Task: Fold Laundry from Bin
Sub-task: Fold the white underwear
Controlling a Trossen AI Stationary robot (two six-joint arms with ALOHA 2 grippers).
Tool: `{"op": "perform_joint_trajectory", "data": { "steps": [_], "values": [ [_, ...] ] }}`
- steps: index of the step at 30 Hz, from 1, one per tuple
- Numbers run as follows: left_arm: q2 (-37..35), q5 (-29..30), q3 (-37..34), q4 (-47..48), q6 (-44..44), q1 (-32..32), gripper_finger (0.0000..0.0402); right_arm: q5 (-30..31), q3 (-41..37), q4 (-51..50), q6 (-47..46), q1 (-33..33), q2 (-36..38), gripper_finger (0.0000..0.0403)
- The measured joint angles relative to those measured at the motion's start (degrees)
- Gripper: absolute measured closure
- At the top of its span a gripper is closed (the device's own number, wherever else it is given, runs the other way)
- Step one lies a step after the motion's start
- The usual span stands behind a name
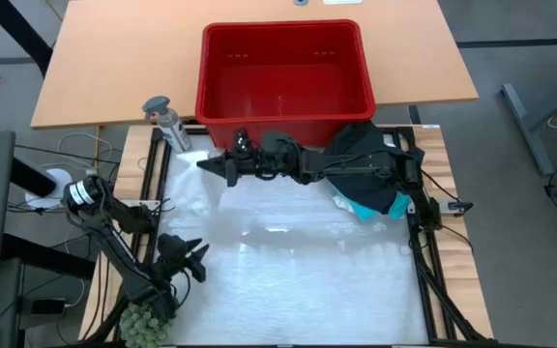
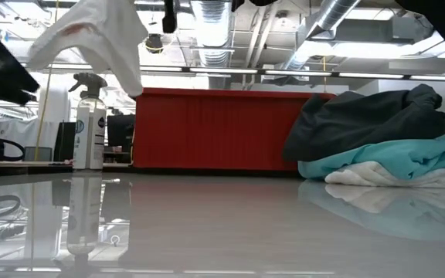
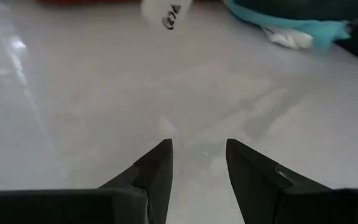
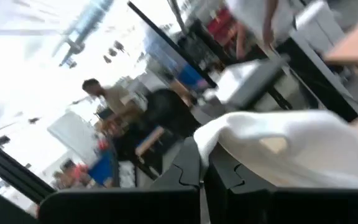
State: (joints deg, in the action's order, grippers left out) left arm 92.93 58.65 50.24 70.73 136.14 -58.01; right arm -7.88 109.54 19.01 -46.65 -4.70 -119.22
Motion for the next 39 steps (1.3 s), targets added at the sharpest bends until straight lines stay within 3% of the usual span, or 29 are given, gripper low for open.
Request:
{"op": "perform_joint_trajectory", "data": {
  "steps": [3, 8, 12, 18, 22, 30, 35, 39],
  "values": [
    [0.01, 1.98, -0.02, 5.05, -0.04, 2.91, 0.0264, 2.35, 0.02, 2.28, -1.78, 0.28, 0.04, 0.0378],
    [-0.02, 10.82, -0.02, 9.41, -2.95, 8.34, 0.0264, 3.61, 0.0, 3.86, -2.83, 0.58, 0.0, 0.0378],
    [-1.3, 13.69, -0.02, 4.55, -2.99, 10.23, 0.0264, 3.72, 0.0, 4.84, -2.44, 0.35, 0.0, 0.0378],
    [-5.69, 24.33, -0.02, -4.52, -4.53, 9.98, 0.0264, 3.52, 0.0, 10.71, -2.45, -0.38, 0.0, 0.0378],
    [-7.98, 31.0, -0.02, -5.02, -2.95, 8.81, 0.0264, 3.83, 0.0, 12.37, -2.4, -0.76, 0.0, 0.0378],
    [-10.55, 31.43, -0.02, -6.04, -1.59, 8.83, 0.0264, 3.65, 0.0, 17.0, -2.45, -1.48, 0.0, 0.0378],
    [-11.53, 31.39, -0.02, -13.33, -2.47, 9.62, 0.0264, 3.45, 0.0, 18.84, -2.48, -2.46, 0.0, 0.0378],
    [-15.1, 31.39, -0.02, -10.15, -4.24, 8.74, 0.0264, 3.66, 0.0, 22.62, -2.58, -3.94, -0.02, 0.0378]
  ]
}}
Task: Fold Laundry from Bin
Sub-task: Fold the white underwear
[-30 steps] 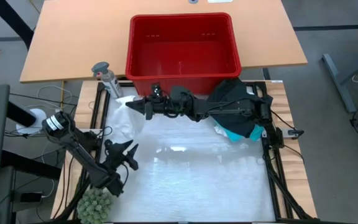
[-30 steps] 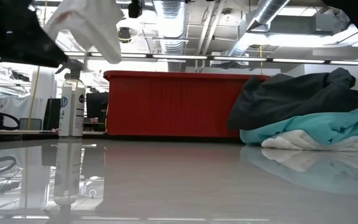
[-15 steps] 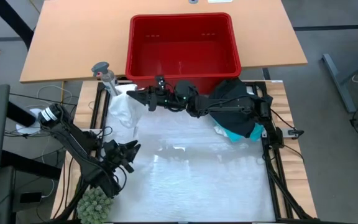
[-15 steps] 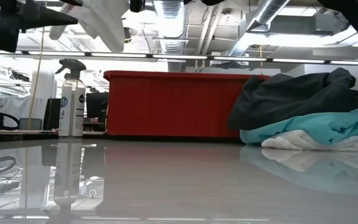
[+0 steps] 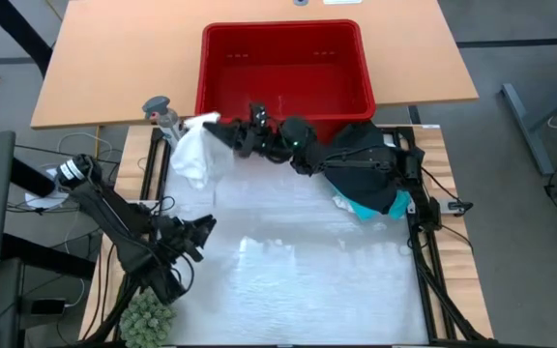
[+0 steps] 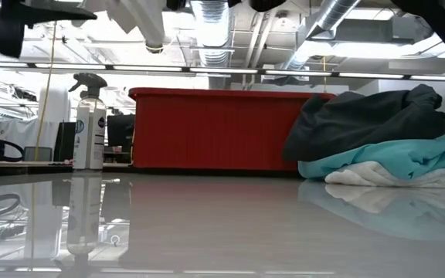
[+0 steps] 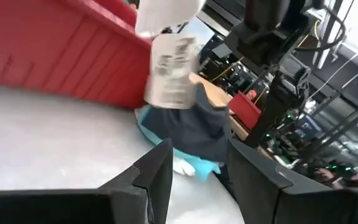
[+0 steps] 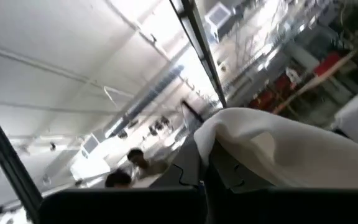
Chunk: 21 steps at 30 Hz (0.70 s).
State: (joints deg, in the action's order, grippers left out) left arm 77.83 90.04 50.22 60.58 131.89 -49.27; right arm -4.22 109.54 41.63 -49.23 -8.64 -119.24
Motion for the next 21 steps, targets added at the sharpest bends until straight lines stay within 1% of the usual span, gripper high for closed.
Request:
{"op": "perform_joint_trajectory", "data": {
  "steps": [2, 4, 6, 13, 17, 19, 21],
  "values": [
    [-2.88, 0.04, 0.0, 2.42, -3.13, 0.69, 0.0264, 0.47, 0.0, 2.66, 0.02, -0.6, 0.0, 0.0378],
    [-6.2, 0.04, 0.0, 3.69, -7.32, 2.8, 0.0264, 1.63, 0.0, 5.78, 0.18, -1.24, 0.0, 0.0378],
    [-9.84, 0.13, 0.0, 3.68, -11.87, 5.72, 0.0264, 2.66, 0.0, 8.35, 0.13, -1.88, 0.0, 0.0378],
    [-23.03, -0.03, 0.24, 2.96, -28.77, 14.31, 0.0264, 3.39, -0.02, 19.83, -0.06, -4.79, 0.04, 0.0378],
    [-29.88, -0.14, 2.92, 2.87, -40.42, 15.96, 0.0264, 5.18, -0.02, 20.77, 0.35, -6.29, 0.7, 0.0378],
    [-32.69, -0.35, 5.86, 1.88, -44.99, 16.28, 0.0264, 5.89, -0.02, 20.83, 2.03, -6.78, 1.23, 0.0378],
    [-34.55, -0.7, 10.13, 1.2, -52.36, 16.4, 0.0264, 6.64, -0.02, 21.05, 3.33, -7.39, 1.62, 0.0378]
  ]
}}
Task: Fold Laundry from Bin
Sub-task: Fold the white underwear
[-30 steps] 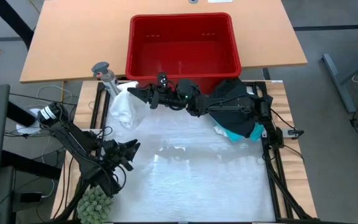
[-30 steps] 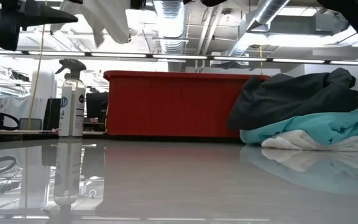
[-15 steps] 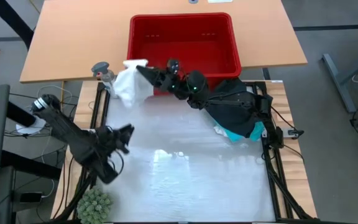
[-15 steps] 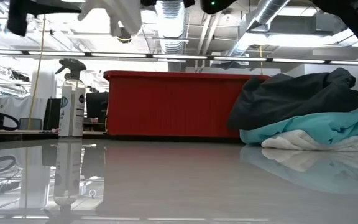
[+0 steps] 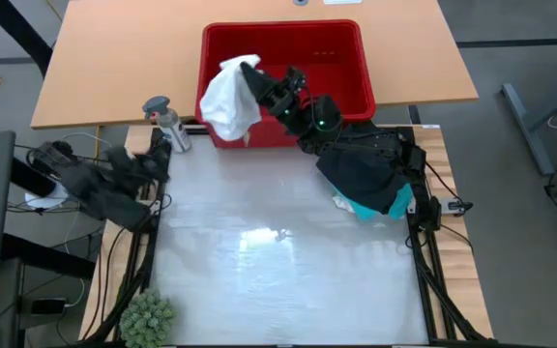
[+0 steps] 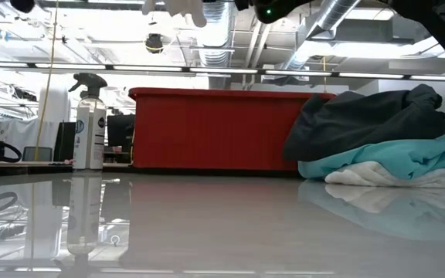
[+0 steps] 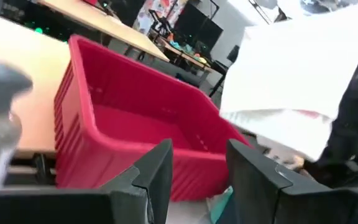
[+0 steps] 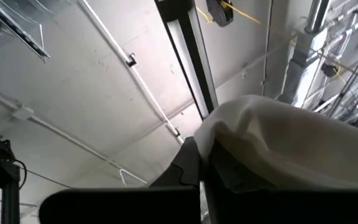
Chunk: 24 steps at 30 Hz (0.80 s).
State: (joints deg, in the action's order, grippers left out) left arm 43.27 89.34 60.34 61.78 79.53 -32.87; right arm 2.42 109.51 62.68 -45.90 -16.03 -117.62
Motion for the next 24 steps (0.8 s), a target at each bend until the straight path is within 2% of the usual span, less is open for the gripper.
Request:
{"op": "perform_joint_trajectory", "data": {
  "steps": [3, 7, 9, 10, 12, 16, 19, 21, 24],
  "values": [
    [-0.45, -4.76, 8.21, -2.38, -15.01, -1.02, 0.0264, 0.21, 0.0, 0.06, 0.32, -1.02, 0.89, 0.0378],
    [-0.25, -29.94, 17.96, -11.73, -43.96, -1.04, 0.0264, 0.62, 0.02, -0.49, 0.89, -1.86, 0.97, 0.0378],
    [0.1, -40.76, 20.56, -17.17, -53.73, -0.23, 0.0264, 0.61, 0.02, -0.75, 0.91, -1.92, 0.89, 0.0378],
    [0.16, -43.51, 21.27, -18.41, -56.56, 0.19, 0.0264, 0.61, 0.02, -0.72, 0.91, -1.9, 0.89, 0.0378],
    [0.16, -40.98, 21.49, -19.71, -58.01, 1.24, 0.0264, 1.39, 0.02, -0.4, 1.53, -1.68, 0.89, 0.0378],
    [-0.42, -24.61, 17.77, -19.28, -55.59, 3.26, 0.0264, 5.76, 0.02, 2.55, 4.87, -0.92, 0.89, 0.0378],
    [0.04, -17.01, 13.99, -22.47, -55.25, 5.18, 0.026, 7.86, 0.02, 4.45, 5.8, -0.93, 0.94, 0.0378],
    [0.13, -15.5, 11.26, -27.42, -55.52, 6.62, 0.0255, 8.1, 0.04, 5.3, 5.86, -1.39, 0.96, 0.0378],
    [-0.14, -17.77, 6.55, -35.16, -57.62, 9.1, 0.0248, 8.8, 0.02, 6.96, 5.83, -1.93, 0.85, 0.0378]
  ]
}}
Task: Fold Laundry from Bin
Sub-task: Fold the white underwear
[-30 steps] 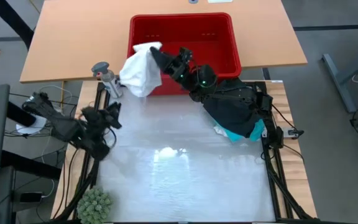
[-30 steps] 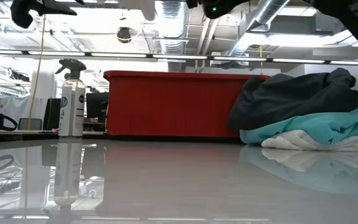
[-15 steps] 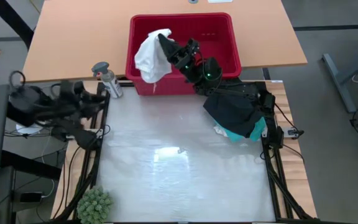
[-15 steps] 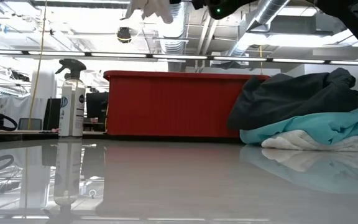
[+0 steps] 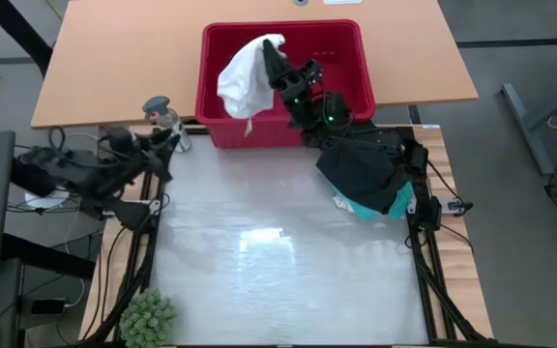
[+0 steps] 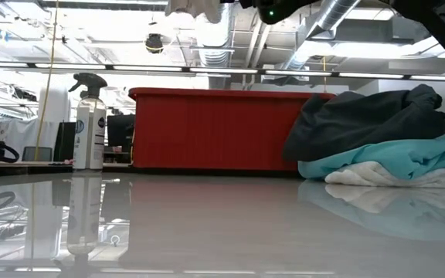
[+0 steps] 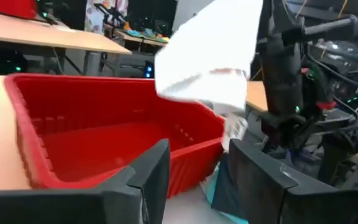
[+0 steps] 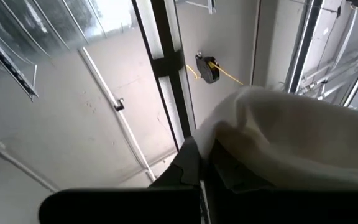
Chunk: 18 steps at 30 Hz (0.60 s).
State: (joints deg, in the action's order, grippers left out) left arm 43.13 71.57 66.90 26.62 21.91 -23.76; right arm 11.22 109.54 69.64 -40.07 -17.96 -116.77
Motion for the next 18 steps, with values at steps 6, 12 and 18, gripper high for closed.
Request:
{"op": "perform_joint_trajectory", "data": {
  "steps": [6, 12, 18],
  "values": [
    [0.09, -13.8, -9.36, -26.38, -10.96, 9.05, 0.0241, 0.91, 0.68, 3.37, -1.07, 0.0, 0.0, 0.0378],
    [1.55, -28.56, -11.19, -37.49, -12.16, 20.51, 0.0241, 0.87, 3.54, 3.28, -1.91, 0.84, 0.02, 0.0378],
    [6.29, -43.83, -11.31, -36.52, -2.7, 29.15, 0.0241, -0.57, 5.97, 1.69, -0.56, 1.1, 0.02, 0.0378]
  ]
}}
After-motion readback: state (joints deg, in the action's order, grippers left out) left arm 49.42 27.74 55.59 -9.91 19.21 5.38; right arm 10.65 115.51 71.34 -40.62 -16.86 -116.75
